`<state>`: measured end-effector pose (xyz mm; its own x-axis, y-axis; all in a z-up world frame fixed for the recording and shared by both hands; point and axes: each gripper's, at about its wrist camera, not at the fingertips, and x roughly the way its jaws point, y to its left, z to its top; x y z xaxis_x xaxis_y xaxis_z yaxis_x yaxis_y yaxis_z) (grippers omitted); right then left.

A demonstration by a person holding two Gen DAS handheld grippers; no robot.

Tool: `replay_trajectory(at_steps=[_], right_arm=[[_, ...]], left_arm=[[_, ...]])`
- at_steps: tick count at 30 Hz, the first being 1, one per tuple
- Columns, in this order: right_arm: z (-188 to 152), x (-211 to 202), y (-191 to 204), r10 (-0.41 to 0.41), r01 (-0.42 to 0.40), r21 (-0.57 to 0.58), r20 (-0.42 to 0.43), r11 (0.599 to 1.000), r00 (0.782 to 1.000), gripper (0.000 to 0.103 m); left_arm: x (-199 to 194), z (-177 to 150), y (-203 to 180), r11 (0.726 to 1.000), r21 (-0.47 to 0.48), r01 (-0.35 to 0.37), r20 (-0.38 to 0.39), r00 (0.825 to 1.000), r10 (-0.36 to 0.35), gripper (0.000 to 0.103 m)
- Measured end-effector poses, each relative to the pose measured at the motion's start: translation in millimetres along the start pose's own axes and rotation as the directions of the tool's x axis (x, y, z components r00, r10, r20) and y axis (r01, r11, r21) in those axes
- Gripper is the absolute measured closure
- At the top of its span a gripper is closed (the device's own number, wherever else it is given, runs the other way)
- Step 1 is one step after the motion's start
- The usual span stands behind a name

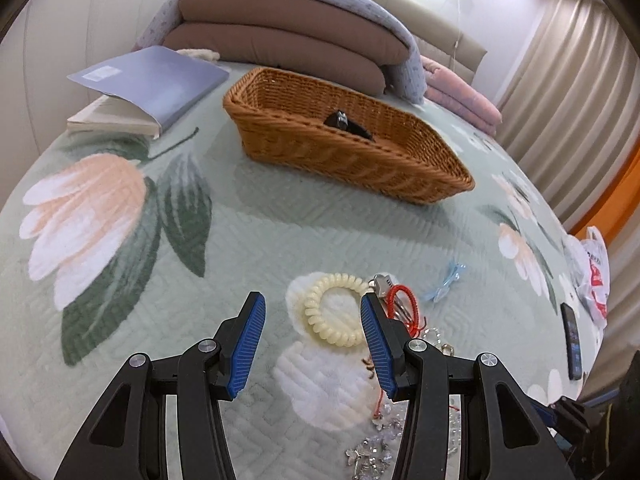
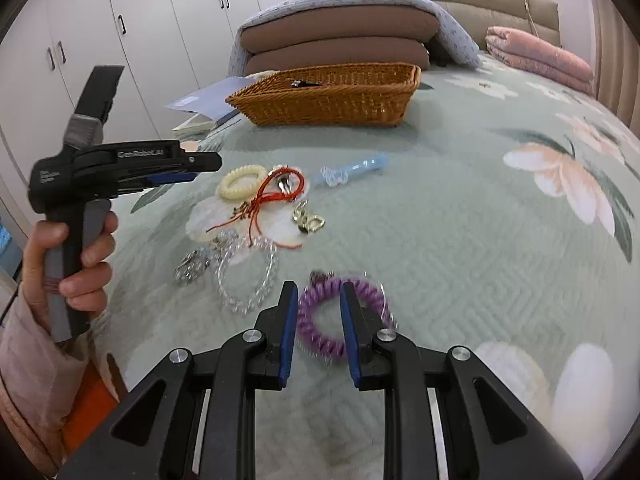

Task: Organize jewelry
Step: 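Grasp the cream coil hair tie with the left tool while the right tool grasps the purple coil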

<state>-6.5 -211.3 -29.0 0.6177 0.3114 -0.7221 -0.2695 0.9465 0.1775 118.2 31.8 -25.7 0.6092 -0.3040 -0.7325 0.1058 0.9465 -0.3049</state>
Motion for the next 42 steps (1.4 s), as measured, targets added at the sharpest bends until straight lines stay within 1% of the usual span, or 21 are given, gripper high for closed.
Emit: replay_trajectory(at_steps=[4, 6, 8, 12, 17, 19, 21, 23, 26, 28, 30, 31, 32, 33, 36, 39, 42], right_arm=[[-3, 4, 10, -0.021, 0.02, -0.051, -0.021, 0.999, 1.0, 0.079], [-5, 10, 12, -0.065, 0.062, -0.074, -0.043, 0.995, 0.997, 0.084], [-7, 11, 11, -0.061, 0.058, -0.077, -0.041, 0.995, 0.997, 0.085], [-8, 14, 15, -0.083, 0.078, -0.106, -0.044, 0.991, 0.996, 0.085], [-7, 20, 25, -0.149, 0.139, -0.175, -0.045, 0.975, 0.988, 0.085], [-8, 20, 28, -0.168, 0.156, -0.198, -0.045, 0.968, 0.985, 0.085], [-8, 20, 27, -0.168, 0.155, -0.2, -0.052, 0.967, 0.984, 0.085], [-7, 17, 21, -0.14, 0.127, -0.175, -0.067, 0.976, 0.988, 0.085], [-7, 15, 11, -0.103, 0.093, -0.14, -0.072, 0.986, 0.992, 0.09], [-6, 13, 7, -0.08, 0.073, -0.113, -0.064, 0.991, 0.995, 0.091], [-5, 11, 5, -0.058, 0.054, -0.094, -0.051, 0.994, 0.997, 0.091], [-2, 7, 3, -0.032, 0.029, -0.075, -0.034, 0.997, 0.999, 0.091], [-1, 4, 3, -0.013, 0.012, -0.066, -0.022, 0.998, 1.0, 0.091], [2, -3, 2, 0.023, -0.023, -0.052, 0.006, 0.998, 1.0, 0.091], [12, -15, 2, 0.103, -0.102, -0.033, 0.058, 0.994, 0.993, 0.091], [20, -20, 4, 0.161, -0.159, -0.018, 0.092, 0.987, 0.983, 0.091], [31, -23, 6, 0.241, -0.242, -0.007, 0.132, 0.97, 0.962, 0.091]], left_arm=[[6, -1, 3, 1.0, -0.001, -0.009, -0.009, 1.0, 0.009, 0.052], [8, 0, 5, 1.0, -0.009, -0.009, -0.014, 1.0, 0.009, 0.052], [9, -1, 7, 1.0, -0.011, -0.015, -0.015, 1.0, 0.014, 0.052], [11, -1, 9, 1.0, -0.016, -0.013, -0.023, 1.0, 0.012, 0.052], [20, -1, 5, 1.0, -0.005, -0.015, -0.049, 0.999, 0.015, 0.052], [22, -2, 3, 1.0, 0.006, -0.026, -0.054, 0.998, 0.027, 0.052], [24, -1, 0, 0.999, 0.018, -0.041, -0.058, 0.997, 0.042, 0.052], [27, 1, -2, 0.998, 0.026, -0.055, -0.06, 0.997, 0.056, 0.052], [32, 3, -6, 0.996, 0.049, -0.08, -0.069, 0.994, 0.083, 0.052], [34, 3, -10, 0.992, 0.079, -0.1, -0.068, 0.992, 0.106, 0.053], [35, 1, -13, 0.985, 0.108, -0.137, -0.06, 0.988, 0.144, 0.069], [34, 1, -13, 0.984, 0.114, -0.136, -0.057, 0.988, 0.143, 0.074], [33, 1, -13, 0.986, 0.11, -0.122, -0.057, 0.99, 0.129, 0.091], [32, 1, -11, 0.99, 0.098, -0.099, -0.063, 0.992, 0.106, 0.092], [28, 0, -9, 0.994, 0.086, -0.071, -0.052, 0.996, 0.076, 0.092], [24, -1, -11, 0.996, 0.084, -0.04, -0.039, 0.998, 0.044, 0.092], [13, -2, -18, 0.995, 0.101, -0.011, -0.002, 1.0, 0.011, 0.092]])
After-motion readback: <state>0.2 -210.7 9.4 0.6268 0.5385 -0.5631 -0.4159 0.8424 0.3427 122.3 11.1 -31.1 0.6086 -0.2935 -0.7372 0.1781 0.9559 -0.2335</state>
